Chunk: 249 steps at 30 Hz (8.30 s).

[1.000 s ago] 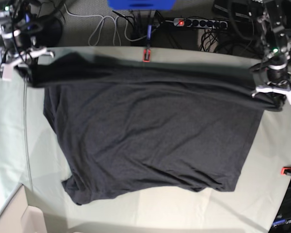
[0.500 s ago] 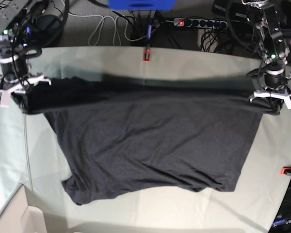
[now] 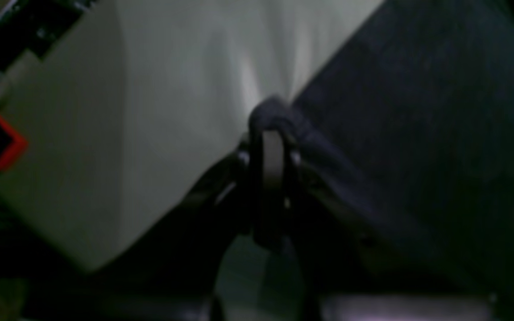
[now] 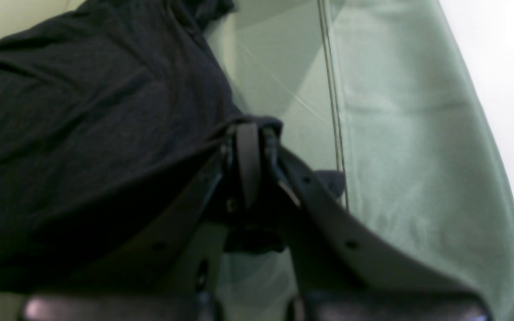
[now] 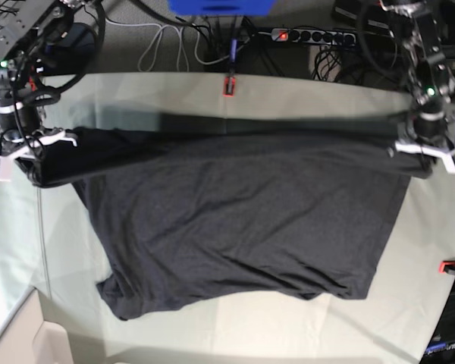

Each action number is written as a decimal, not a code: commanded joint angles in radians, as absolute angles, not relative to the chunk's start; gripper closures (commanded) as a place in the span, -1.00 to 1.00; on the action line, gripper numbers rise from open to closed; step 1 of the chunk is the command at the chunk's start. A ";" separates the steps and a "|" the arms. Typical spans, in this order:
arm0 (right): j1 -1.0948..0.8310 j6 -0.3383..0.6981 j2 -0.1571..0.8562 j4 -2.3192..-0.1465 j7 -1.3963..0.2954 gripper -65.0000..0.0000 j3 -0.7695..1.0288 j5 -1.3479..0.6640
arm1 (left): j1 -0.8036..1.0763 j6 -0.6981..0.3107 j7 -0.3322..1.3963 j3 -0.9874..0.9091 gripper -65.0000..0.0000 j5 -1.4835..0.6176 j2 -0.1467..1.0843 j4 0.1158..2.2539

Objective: Layout the t-shirt on the table in an organized manner, then fold the t-shirt properly
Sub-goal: 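Lift the held edge with both grippers and fold it over the shirt, then lower the folded edge with both grippers and regrasp the fold, then pull the folded edge with both grippers away from the shirt to straighten it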

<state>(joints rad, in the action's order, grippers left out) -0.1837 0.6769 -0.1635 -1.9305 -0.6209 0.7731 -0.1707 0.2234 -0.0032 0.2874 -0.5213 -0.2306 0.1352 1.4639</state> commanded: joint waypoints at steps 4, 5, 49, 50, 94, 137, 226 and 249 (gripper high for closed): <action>-0.179 0.698 -0.157 -1.945 -0.593 1.00 0.774 -0.189 | 0.157 -0.005 0.259 -0.522 0.98 -0.231 0.148 1.471; -0.179 0.698 -0.157 -1.945 -0.593 1.00 0.774 -0.189 | 0.143 -0.005 0.259 -0.522 0.98 -0.229 0.148 1.469; -0.021 0.698 0.016 -1.627 -0.624 0.14 0.552 -0.189 | -0.156 -0.004 0.257 -0.389 -0.04 -0.234 0.203 1.102; -0.021 0.698 0.016 -1.627 -0.624 0.06 0.553 -0.189 | -0.154 -0.004 0.255 -0.389 -0.11 -0.234 0.205 1.104; -0.209 0.698 -0.024 -1.623 -0.616 -0.06 0.788 -0.193 | 0.021 -0.007 0.252 -0.395 -0.20 -0.240 0.226 1.084; -0.159 0.698 0.058 -1.438 -0.615 -0.07 0.651 -0.191 | -0.054 -0.007 0.255 -0.403 1.00 -0.236 0.249 1.018; -0.536 0.698 0.042 -1.870 -0.651 1.00 0.596 -0.087 | 0.305 -0.007 0.498 -0.599 1.00 -0.231 0.286 1.471; -0.547 0.698 0.064 -1.643 -0.541 1.00 0.595 -0.087 | 0.294 -0.007 0.495 -0.596 1.00 -0.240 0.277 1.340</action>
